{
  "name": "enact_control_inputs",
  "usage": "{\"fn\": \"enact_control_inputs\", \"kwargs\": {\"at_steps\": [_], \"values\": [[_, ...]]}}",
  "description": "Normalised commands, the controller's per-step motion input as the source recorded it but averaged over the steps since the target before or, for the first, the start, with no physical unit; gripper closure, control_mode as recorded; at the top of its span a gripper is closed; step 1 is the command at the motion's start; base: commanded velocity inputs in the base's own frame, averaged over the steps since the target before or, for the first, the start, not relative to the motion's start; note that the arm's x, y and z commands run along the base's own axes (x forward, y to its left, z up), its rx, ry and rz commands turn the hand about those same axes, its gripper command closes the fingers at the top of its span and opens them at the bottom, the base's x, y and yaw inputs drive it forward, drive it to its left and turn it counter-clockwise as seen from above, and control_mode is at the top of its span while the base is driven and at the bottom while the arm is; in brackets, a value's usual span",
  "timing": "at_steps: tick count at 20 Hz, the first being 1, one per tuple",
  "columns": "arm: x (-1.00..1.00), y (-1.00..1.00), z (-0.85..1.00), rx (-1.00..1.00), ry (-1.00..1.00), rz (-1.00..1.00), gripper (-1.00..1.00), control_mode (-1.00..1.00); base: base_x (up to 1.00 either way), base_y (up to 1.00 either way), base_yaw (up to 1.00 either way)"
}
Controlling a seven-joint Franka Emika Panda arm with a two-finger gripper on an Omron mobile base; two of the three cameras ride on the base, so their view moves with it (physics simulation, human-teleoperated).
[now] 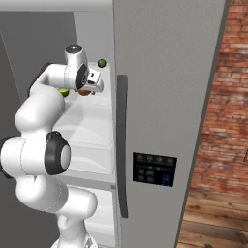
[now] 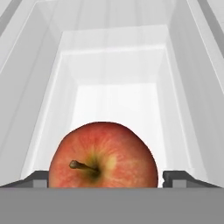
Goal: Pick up the apple and kiwi from the fridge and place one fruit on each plate on the dining counter.
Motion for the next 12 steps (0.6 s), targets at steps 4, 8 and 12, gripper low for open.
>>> {"fn": "enact_control_inputs", "kwargs": {"at_steps": [4, 8, 12], "values": [[0.00, 0.00, -0.02, 0.00, 0.02, 0.00, 1.00, -1.00, 0.00, 0.00, 0.00], [-0.07, 0.00, 0.00, 0.00, 0.01, 0.00, 1.00, -1.00, 0.00, 0.00, 0.00], [-0.78, 0.00, 0.01, 0.00, -0.09, 0.00, 1.00, -1.00, 0.00, 0.00, 0.00]]}}
